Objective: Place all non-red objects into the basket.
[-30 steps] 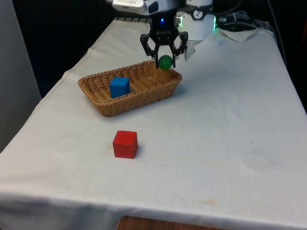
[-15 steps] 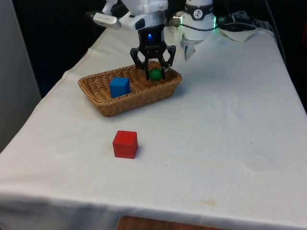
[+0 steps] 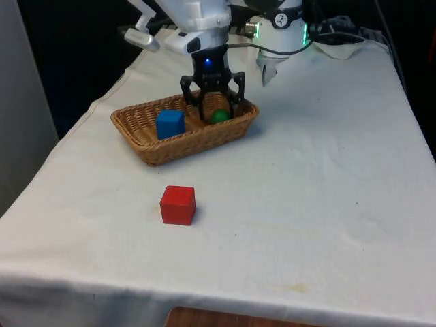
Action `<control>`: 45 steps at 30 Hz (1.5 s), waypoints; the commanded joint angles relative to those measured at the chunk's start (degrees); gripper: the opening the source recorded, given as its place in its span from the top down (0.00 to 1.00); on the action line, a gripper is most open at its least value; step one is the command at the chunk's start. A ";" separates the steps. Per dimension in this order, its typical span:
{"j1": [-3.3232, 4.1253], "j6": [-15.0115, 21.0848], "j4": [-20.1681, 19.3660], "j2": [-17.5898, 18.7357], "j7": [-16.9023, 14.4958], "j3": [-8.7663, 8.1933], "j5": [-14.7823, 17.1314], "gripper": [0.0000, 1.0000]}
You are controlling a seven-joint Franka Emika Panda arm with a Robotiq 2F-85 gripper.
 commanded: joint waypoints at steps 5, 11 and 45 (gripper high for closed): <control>-0.23 0.57 -0.46 -0.40 -0.69 0.23 0.63 0.12; -0.23 0.57 -0.52 -0.40 -0.69 0.17 0.63 0.00; 2.01 -8.88 4.35 -9.34 9.74 -1.09 -10.31 0.00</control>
